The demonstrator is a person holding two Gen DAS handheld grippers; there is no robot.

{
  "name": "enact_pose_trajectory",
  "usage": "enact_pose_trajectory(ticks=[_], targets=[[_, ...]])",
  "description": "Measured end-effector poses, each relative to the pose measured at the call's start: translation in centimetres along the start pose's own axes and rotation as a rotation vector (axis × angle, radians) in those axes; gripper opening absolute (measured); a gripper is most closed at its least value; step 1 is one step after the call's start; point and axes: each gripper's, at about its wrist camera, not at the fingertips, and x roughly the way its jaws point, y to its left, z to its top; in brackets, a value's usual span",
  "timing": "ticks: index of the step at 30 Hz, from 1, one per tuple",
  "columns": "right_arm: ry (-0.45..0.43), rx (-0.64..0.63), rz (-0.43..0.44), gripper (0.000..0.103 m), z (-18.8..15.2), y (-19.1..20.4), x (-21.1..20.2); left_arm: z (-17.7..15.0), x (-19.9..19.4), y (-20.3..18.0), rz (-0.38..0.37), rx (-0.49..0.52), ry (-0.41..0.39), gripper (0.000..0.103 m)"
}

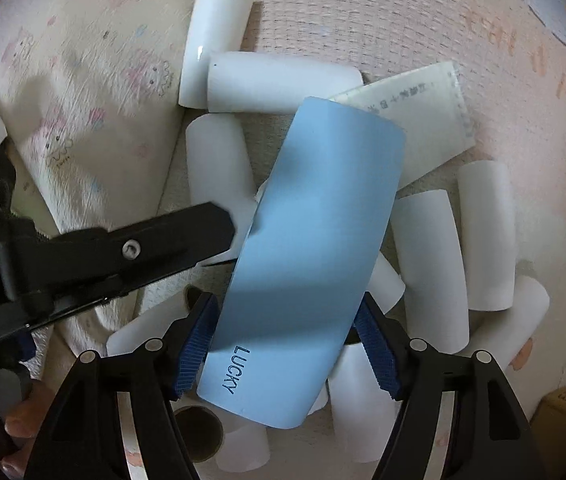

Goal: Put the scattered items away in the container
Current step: 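Carry the light blue case in the left gripper toward the box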

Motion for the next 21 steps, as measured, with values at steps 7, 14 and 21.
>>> enact_pose_trajectory(ticks=[7,14,21], targets=[[-0.005,-0.145,0.0,0.063,-1.1,0.5,-0.4,0.3,0.7,-0.6,0.009,0.023,0.021,0.049],[0.003,-0.4,-0.026,0.062,-3.0,1.7,-1.5,0.4,0.8,-0.1,0.011,0.018,0.022,0.05],[-0.055,-0.453,-0.001,0.061,-3.5,0.4,-3.6,0.3,0.3,-0.2,-0.054,-0.001,0.014,0.051]])
